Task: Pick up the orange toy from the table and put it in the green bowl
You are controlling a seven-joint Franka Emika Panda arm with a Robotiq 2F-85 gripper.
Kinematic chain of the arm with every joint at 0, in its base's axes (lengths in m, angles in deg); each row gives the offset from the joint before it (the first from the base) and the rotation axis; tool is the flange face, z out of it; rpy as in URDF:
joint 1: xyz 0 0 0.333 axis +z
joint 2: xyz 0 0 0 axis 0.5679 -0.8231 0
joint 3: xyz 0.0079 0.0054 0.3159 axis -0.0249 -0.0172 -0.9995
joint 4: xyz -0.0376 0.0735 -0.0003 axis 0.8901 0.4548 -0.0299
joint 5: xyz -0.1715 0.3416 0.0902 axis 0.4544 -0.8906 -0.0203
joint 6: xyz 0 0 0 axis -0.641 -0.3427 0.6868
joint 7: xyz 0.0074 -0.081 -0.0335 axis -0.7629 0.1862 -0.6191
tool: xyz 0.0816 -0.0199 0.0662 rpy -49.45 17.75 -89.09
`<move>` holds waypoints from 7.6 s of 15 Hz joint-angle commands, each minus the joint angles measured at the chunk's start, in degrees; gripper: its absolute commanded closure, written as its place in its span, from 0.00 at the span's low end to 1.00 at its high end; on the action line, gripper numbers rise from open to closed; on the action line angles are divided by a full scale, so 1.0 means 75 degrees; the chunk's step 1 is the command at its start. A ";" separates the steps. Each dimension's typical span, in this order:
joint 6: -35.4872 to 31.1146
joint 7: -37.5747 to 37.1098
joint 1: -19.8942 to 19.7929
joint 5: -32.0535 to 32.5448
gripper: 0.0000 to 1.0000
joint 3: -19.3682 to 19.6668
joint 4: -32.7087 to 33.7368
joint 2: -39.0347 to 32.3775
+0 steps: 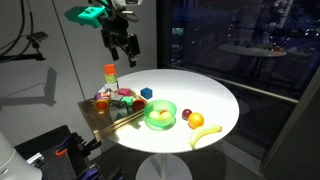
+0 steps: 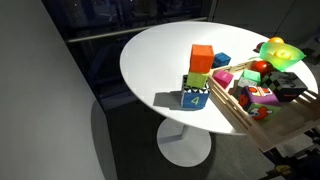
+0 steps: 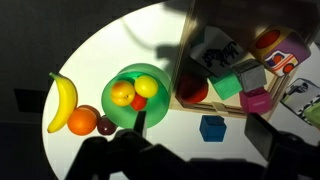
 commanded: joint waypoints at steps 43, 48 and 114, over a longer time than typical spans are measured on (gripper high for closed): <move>-0.1910 -0.1630 -0.1693 0.0020 0.00 -0.0163 0.4237 -0.6977; -0.2201 -0.1681 -0.1714 0.0059 0.00 -0.0143 0.4391 -0.7331; -0.2903 -0.0962 -0.1720 -0.0630 0.47 -0.0754 0.2235 -0.5336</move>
